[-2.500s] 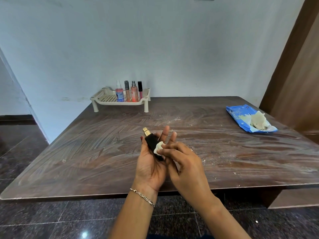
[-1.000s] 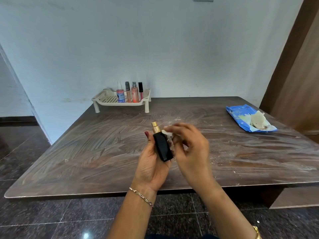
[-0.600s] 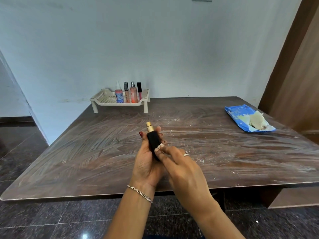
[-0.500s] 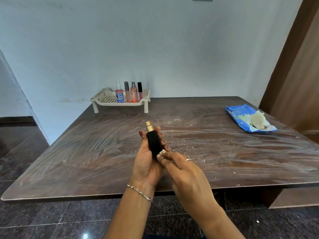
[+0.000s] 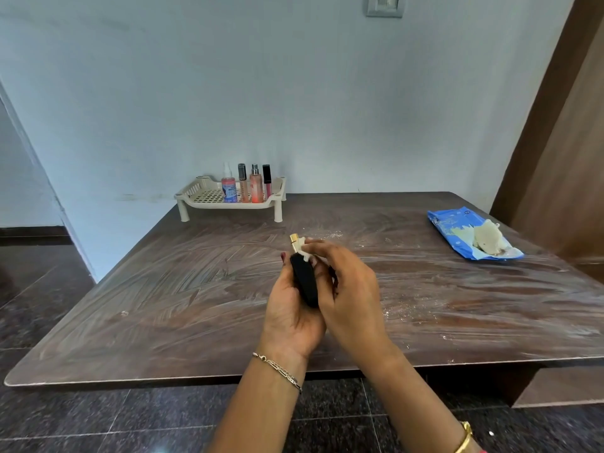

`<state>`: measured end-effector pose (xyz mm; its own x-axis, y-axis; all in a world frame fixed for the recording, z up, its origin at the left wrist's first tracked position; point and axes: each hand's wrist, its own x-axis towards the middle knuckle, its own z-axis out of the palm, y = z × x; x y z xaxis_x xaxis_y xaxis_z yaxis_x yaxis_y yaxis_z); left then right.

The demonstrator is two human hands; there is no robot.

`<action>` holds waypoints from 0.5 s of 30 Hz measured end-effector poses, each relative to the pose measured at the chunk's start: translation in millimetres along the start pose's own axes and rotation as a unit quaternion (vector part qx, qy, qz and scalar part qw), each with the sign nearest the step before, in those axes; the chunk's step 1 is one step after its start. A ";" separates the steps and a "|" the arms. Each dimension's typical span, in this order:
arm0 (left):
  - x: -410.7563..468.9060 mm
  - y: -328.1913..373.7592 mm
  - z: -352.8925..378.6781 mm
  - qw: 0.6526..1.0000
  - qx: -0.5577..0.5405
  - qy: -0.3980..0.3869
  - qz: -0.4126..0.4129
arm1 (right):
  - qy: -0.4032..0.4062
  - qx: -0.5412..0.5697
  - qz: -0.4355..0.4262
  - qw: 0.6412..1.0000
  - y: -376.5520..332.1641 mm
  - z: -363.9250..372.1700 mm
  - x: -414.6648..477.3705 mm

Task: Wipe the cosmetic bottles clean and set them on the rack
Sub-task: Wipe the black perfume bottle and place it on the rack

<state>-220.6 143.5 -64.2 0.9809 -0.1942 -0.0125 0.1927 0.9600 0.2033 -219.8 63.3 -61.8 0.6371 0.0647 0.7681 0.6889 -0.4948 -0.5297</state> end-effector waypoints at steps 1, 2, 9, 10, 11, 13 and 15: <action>-0.2 0.7 1.2 1.000 0.000 0.002 0.003 | -0.009 0.018 0.020 1.000 1.2 2.5 -1.1; 1.6 3.1 0.6 1.000 -0.002 0.007 0.007 | -0.012 0.031 0.032 0.999 2.6 3.8 -2.7; 22.4 13.9 -6.0 0.996 0.043 0.063 0.050 | -0.041 0.040 0.028 0.998 9.6 0.3 -12.9; 24.5 14.3 -6.4 0.996 0.045 0.066 0.045 | -0.048 0.035 0.027 0.998 9.1 -0.8 -15.2; 26.0 14.9 -6.9 0.995 0.049 0.072 0.040 | -0.054 0.028 0.023 0.998 9.0 -2.2 -17.8; 27.0 16.3 -5.7 0.994 0.070 0.081 0.037 | -0.072 0.016 0.017 0.997 10.3 -6.0 -22.9; 26.8 18.2 -3.7 0.991 0.094 0.082 0.039 | -0.108 0.019 0.013 0.994 13.3 -10.8 -25.3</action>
<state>-190.7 156.5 -64.5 0.9869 -0.0694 -0.1460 0.1218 0.9130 0.3893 -230.5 45.7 -84.4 0.7108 0.2388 0.6616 0.6816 -0.4663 -0.5640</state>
